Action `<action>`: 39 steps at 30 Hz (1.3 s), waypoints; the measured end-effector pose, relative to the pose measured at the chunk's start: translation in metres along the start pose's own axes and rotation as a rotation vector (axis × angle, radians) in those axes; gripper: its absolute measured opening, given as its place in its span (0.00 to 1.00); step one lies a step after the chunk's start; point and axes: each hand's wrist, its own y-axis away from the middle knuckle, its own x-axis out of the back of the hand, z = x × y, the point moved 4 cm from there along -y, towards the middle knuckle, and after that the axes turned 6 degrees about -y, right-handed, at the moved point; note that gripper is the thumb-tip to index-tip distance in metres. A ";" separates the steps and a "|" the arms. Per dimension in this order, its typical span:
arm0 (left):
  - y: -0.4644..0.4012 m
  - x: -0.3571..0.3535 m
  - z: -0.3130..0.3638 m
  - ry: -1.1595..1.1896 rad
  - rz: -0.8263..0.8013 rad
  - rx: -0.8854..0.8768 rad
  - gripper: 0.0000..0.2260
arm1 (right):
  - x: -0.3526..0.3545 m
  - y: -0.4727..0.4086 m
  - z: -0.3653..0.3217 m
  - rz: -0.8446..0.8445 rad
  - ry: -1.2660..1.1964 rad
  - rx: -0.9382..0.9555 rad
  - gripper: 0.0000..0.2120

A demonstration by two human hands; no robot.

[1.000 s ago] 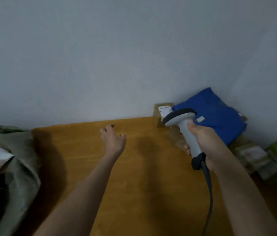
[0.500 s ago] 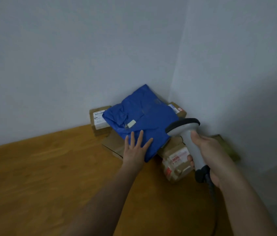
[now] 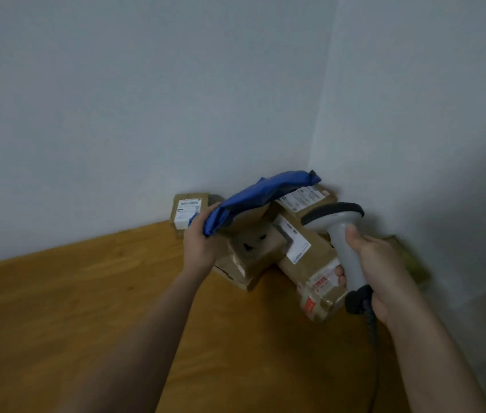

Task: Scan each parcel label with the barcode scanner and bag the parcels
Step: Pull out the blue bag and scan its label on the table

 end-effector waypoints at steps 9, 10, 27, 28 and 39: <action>0.054 0.145 -0.067 0.548 0.355 0.466 0.10 | -0.083 0.074 0.009 -0.123 -0.041 0.044 0.19; 0.068 0.157 -0.085 0.584 0.371 0.540 0.11 | -0.092 0.083 0.013 -0.132 -0.040 0.041 0.20; 0.279 0.243 -0.298 0.399 0.068 1.244 0.05 | -0.211 0.175 0.124 -0.333 0.265 -0.135 0.17; 0.281 0.244 -0.294 0.295 -0.060 1.225 0.04 | -0.213 0.175 0.127 -0.335 0.273 -0.134 0.17; 0.281 0.225 -0.302 0.433 0.221 1.161 0.20 | -0.215 0.156 0.149 -0.330 0.353 -0.193 0.20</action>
